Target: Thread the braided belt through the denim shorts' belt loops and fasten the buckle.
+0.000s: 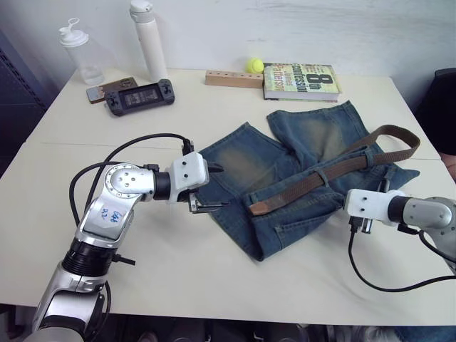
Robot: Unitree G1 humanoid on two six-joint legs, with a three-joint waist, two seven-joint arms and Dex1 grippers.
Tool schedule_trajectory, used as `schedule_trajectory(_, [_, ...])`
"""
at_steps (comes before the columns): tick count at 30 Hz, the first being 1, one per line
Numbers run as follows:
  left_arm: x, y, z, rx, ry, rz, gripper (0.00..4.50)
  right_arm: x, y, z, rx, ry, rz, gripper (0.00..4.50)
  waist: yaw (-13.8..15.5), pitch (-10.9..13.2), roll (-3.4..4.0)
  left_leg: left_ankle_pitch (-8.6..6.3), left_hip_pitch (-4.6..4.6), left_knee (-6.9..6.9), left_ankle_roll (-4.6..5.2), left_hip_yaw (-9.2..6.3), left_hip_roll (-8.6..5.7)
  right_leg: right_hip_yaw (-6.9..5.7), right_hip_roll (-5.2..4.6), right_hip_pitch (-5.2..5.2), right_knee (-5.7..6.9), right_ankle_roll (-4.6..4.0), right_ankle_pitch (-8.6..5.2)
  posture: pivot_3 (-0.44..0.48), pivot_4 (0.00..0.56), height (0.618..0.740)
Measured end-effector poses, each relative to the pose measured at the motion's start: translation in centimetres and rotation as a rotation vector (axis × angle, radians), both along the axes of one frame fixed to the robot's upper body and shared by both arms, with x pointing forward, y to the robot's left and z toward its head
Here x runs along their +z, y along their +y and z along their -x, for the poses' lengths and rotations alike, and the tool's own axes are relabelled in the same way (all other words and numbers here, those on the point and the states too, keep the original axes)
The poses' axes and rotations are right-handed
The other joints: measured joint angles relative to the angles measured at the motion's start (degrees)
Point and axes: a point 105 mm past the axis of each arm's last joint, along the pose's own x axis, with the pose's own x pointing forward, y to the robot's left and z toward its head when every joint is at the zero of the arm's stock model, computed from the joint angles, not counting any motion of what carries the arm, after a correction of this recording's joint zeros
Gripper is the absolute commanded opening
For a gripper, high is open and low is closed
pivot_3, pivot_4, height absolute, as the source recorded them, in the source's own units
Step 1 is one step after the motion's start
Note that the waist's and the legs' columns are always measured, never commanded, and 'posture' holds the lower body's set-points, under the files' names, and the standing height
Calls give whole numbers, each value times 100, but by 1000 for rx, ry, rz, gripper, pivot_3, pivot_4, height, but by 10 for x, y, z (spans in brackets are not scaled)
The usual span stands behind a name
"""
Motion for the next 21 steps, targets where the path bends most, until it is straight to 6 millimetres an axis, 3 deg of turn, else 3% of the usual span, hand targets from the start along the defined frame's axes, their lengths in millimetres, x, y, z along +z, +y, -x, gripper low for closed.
schedule_trajectory(4, [-5, 1, -2, 24, 32, 18, 4500, 40, -6, 9, -61, 8, -45, 4162, -2, 1, 3, 0, 0, 0, 0, -1, 4, 1, 1, 0, 1, 0, 0, 0, 150, 738])
schedule_trajectory(5, [-5, 0, -2, 21, 34, 18, 4500, 52, -1, 11, -66, 9, -73, 4458, -15, 1, 3, 0, 0, 0, 0, -1, 8, 2, 4, 0, 0, 0, 0, 0, 150, 738])
schedule_trajectory(7, [-9, -2, -2, 15, 50, 15, 4500, 81, 29, 20, -47, 32, -222, 4458, -47, 0, 5, 2, 3, 0, -5, -1, 17, 7, 10, 0, 1, -1, 0, 0, 150, 738])
schedule_trajectory(10, [-13, -2, -3, 17, 68, 16, 4500, 94, 64, 35, -7, 99, -373, 4458, -30, 0, 4, 1, 4, 0, -11, -11, 21, 1, 12, 1, 2, -3, 0, 0, 150, 738])
schedule_trajectory(12, [-14, -1, -3, 20, 70, 14, 4500, 94, 81, 40, -16, 140, -488, 4458, -17, -1, 2, -2, 3, 0, -9, -13, 18, 2, 7, 2, 0, -3, 0, 0, 150, 738])
schedule_trajectory(15, [-21, 3, -1, 30, 92, 7, 4500, 91, 107, 34, -66, 202, -820, 4458, -25, -3, -5, -4, 0, -1, -8, -16, 11, 0, 2, 1, -1, -3, 0, 0, 150, 738])
schedule_trajectory(17, [-27, 3, 1, 38, 111, 6, 4500, 82, 125, 34, -110, 336, -1055, 4458, -29, 0, 3, -3, -9, -2, -10, -17, 7, 0, 2, -11, 6, -3, 0, 0, 150, 738])
schedule_trajectory(21, [-27, 6, 3, 67, 111, 1, 4500, 72, 128, 25, -252, 487, -1363, 4458, -7, -5, 13, -2, -35, 3, -10, -41, -5, -3, -1, -27, 20, -3, 0, 0, 150, 738])
